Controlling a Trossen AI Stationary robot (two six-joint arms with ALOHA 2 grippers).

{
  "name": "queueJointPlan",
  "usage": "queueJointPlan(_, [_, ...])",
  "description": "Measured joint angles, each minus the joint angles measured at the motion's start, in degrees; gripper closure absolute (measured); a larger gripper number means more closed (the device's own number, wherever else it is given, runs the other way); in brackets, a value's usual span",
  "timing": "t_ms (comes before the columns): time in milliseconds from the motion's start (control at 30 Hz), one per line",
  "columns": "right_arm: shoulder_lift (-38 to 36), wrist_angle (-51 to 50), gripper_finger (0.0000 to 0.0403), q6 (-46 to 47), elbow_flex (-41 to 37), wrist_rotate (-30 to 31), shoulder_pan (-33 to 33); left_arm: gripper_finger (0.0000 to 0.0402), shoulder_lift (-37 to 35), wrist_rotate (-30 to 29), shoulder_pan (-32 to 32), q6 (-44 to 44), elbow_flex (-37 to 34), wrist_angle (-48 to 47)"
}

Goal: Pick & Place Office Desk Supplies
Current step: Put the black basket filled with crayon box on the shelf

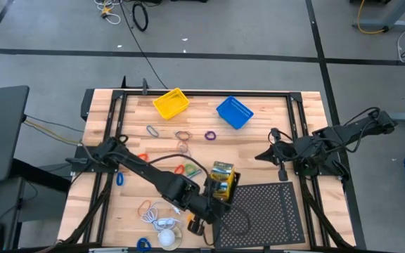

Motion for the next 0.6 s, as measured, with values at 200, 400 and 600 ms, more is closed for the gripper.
queueJointPlan(200, [0.0, -0.21, 0.0403, 0.03, 0.0, 0.66, 0.0, 0.04, 1.12, -0.04, -0.75, 1.52, 0.01, 1.92])
queueJointPlan(400, [0.0, -0.19, 0.0403, 0.05, 0.0, 1.63, 0.0, 0.04, 1.42, 0.23, -0.77, 2.53, 0.03, 2.29])
queueJointPlan(600, [0.0, -0.19, 0.0403, 0.03, 0.0, 2.5, -0.02, 0.04, 1.42, 0.8, -0.57, 5.76, 0.01, 2.23])
